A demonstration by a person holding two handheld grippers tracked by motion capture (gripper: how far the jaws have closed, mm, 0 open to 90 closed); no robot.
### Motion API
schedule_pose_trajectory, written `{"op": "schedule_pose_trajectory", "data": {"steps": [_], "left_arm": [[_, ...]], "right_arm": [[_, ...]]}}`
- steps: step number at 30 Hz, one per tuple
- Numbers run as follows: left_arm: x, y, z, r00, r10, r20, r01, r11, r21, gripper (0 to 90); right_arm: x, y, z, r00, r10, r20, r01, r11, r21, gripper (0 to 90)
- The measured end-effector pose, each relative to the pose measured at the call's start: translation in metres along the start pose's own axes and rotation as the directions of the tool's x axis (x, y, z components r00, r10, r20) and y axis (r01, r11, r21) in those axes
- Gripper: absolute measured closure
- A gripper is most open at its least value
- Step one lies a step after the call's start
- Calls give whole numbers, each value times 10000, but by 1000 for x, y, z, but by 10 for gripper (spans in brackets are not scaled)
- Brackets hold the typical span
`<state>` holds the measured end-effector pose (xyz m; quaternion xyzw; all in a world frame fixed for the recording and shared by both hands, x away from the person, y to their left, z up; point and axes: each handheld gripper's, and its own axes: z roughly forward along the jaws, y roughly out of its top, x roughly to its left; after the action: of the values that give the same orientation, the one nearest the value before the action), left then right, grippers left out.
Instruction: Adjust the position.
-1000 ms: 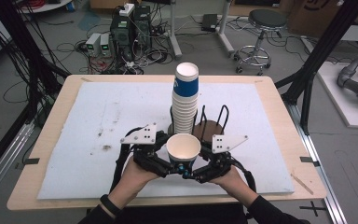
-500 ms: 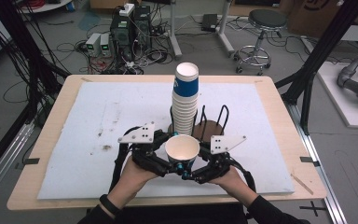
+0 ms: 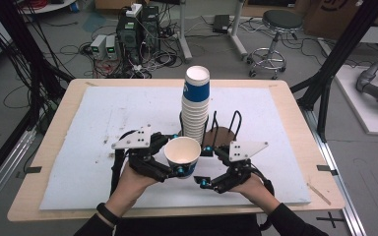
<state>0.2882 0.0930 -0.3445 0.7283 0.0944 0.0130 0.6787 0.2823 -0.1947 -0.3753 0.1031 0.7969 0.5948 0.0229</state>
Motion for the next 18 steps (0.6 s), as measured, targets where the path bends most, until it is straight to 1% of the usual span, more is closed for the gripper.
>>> {"op": "schedule_pose_trajectory", "data": {"steps": [2,3,5,6,7,9,11,13,14,15,16,18], "left_arm": [[1,-1,-4,9999,76,-98,-75,9999,117,223],[0,-1,-5,9996,172,-225,-168,9997,185,223],[0,-3,-9,9991,261,-334,-253,9993,259,222],[1,-4,-12,9988,216,-430,-206,9995,231,222],[1,-5,-14,9982,261,-534,-247,9994,262,222],[2,-6,-18,9971,277,-702,-261,9994,231,221],[2,-7,-22,9940,412,-1009,-377,9986,362,221],[2,-8,-26,9927,430,-1130,-396,9987,323,221],[2,-9,-28,9923,378,-1181,-346,9990,292,220],[2,-9,-29,9917,382,-1224,-354,9991,252,219],[1,-10,-31,9913,390,-1256,-365,9991,228,219],[1,-12,-33,9902,439,-1325,-416,9989,202,219]], "right_arm": [[-4,-1,-7,9998,-33,179,33,10000,8,194],[-6,-1,-11,9993,-53,365,54,10000,-34,194],[-10,-2,-20,9983,24,585,-20,10000,-81,194],[-12,-3,-23,9973,39,730,-32,9999,-97,194],[-14,-4,-29,9959,140,897,-132,9999,-97,194],[-19,-6,-38,9916,325,1249,-296,9993,-247,194],[-23,-9,-47,9868,347,1584,-296,9990,-348,194],[-27,-12,-56,9807,514,1884,-430,9979,-484,194],[-28,-13,-60,9782,570,1999,-479,9976,-500,194],[-29,-15,-64,9740,631,2176,-523,9971,-553,194],[-30,-16,-67,9719,651,2264,-506,9963,-693,194],[-32,-18,-73,9684,748,2377,-582,9954,-758,193]]}}
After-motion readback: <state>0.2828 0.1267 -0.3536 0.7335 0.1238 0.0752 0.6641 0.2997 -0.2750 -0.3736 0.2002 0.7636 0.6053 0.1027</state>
